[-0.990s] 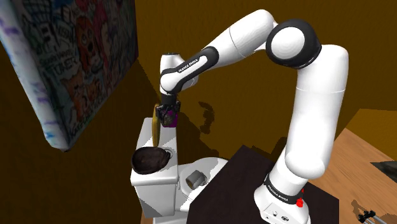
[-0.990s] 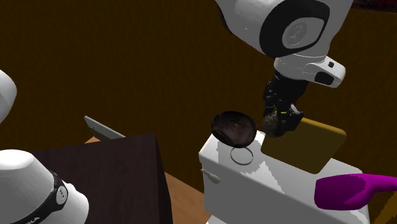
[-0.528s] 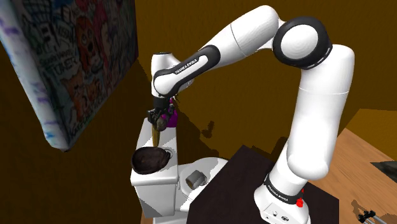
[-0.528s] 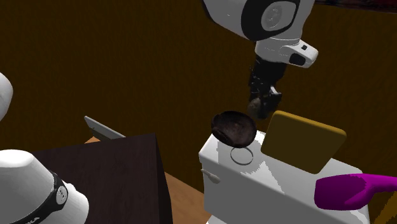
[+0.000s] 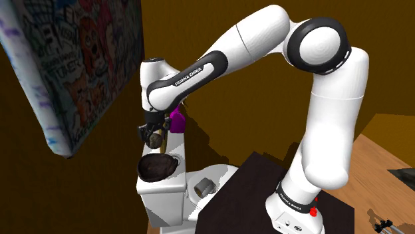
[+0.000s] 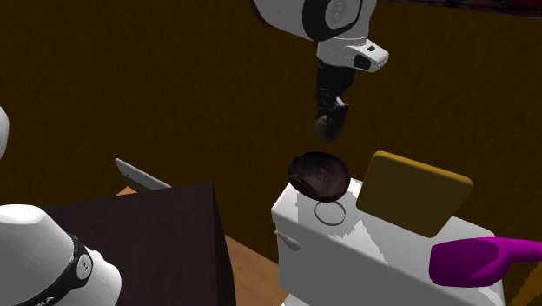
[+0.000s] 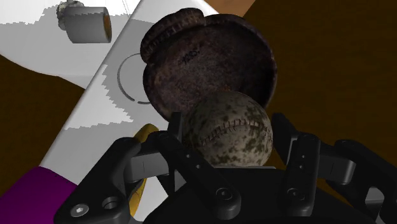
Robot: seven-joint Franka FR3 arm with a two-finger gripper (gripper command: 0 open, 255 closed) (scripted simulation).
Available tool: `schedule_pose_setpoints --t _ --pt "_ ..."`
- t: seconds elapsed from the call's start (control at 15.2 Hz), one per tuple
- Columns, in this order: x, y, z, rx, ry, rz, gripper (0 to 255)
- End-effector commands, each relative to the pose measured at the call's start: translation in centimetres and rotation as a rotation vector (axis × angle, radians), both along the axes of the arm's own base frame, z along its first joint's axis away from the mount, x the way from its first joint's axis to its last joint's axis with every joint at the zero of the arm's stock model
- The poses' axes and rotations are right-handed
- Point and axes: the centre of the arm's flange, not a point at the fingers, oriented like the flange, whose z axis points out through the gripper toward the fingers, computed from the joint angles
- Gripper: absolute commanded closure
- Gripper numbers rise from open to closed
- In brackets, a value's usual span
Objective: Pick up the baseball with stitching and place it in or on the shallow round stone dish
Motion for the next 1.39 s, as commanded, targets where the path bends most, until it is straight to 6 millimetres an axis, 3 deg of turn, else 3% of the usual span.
schedule_pose_setpoints --t 0.0,0.79,1.32 --pt "-0.1 0.3 -0.9 0.000 0.000 -0.001 255" --pt "-0.1 0.3 -7.3 0.000 0.000 -0.001 255" --pt "-0.1 0.3 -7.3 0.000 0.000 -0.001 255"
